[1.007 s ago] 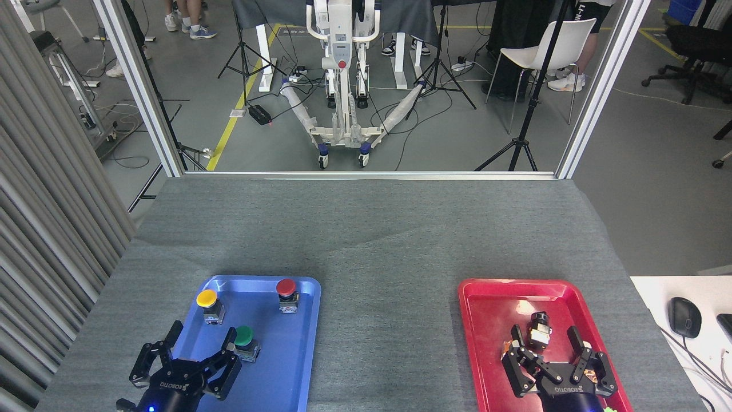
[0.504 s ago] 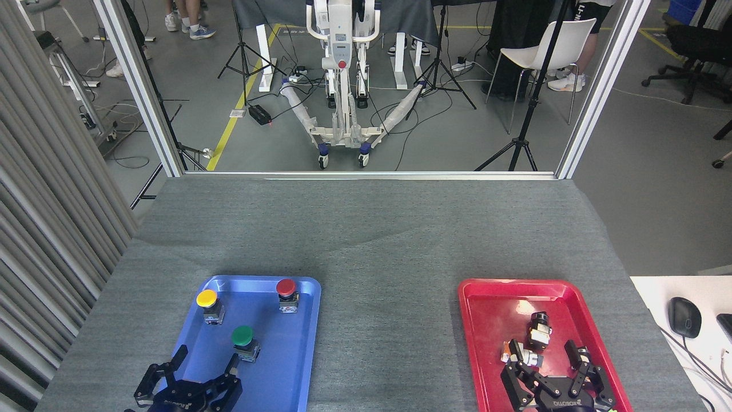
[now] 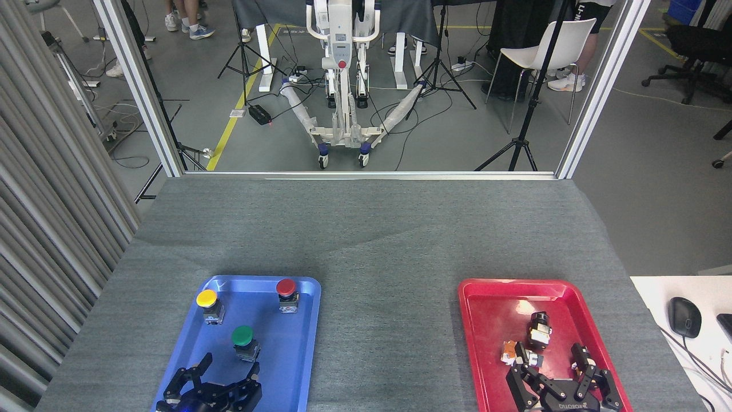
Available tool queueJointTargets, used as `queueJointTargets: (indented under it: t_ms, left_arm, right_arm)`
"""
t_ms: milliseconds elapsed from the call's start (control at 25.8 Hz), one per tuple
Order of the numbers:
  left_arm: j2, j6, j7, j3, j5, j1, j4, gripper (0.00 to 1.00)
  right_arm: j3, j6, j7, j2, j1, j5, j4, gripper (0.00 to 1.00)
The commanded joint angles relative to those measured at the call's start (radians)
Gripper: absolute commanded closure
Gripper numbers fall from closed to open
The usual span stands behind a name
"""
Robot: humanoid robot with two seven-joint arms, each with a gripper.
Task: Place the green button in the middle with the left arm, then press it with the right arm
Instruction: 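Close the left gripper around the green button and lift it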
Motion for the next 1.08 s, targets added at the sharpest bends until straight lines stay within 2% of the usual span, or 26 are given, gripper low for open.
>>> queueJointTargets:
  t_ms: [0, 271, 387, 426, 542, 736, 775, 891, 1046]
  left_arm:
    - [-0.016, -0.013, 0.005, -0.006, 0.0, -0.034, 0.026, 0.04]
    - [-0.033, -0.033, 0.008, -0.006, 0.0, -0.095, 0.098, 0.13]
    - [-0.037, -0.032, 0.014, -0.006, 0.0, -0.106, 0.105, 0.2]
    - [-0.037, -0.033, 0.016, -0.006, 0.0, -0.109, 0.109, 0.27]
    - [-0.037, -0.033, 0.014, -0.006, 0.0, -0.11, 0.12, 0.62]
    - [-0.023, -0.07, 0.013, -0.009, 0.0, -0.112, 0.109, 0.97]
    - [-0.022, -0.09, 0.013, -0.008, 0.0, -0.113, 0.1, 1.0]
    - [-0.011, -0.142, 0.013, -0.009, 0.002, -0.116, 0.046, 1.0]
    - [-0.014, -0.147, 0.023, -0.057, 0.005, -0.121, -0.063, 1.0]
  right_arm:
    - [0.001, 0.023, -0.008, -0.002, 0.0, -0.001, 0.0, 0.0]
    - [0.005, 0.012, -0.008, 0.006, -0.013, -0.006, 0.0, 0.0]
    - [0.005, 0.009, -0.008, 0.011, -0.019, -0.004, -0.002, 0.0]
    - [0.005, -0.002, -0.008, 0.011, -0.024, -0.004, -0.002, 0.0]
    - [0.005, -0.046, -0.008, 0.012, -0.024, -0.003, -0.002, 0.0]
    - [0.005, -0.057, -0.008, 0.026, -0.019, -0.003, -0.006, 0.0]
    - [0.005, -0.057, -0.008, 0.021, -0.019, -0.003, -0.006, 0.0]
    - [0.005, -0.054, -0.006, 0.021, -0.018, -0.003, -0.006, 0.0]
    - [0.005, -0.052, -0.006, 0.029, -0.018, -0.001, -0.006, 0.0]
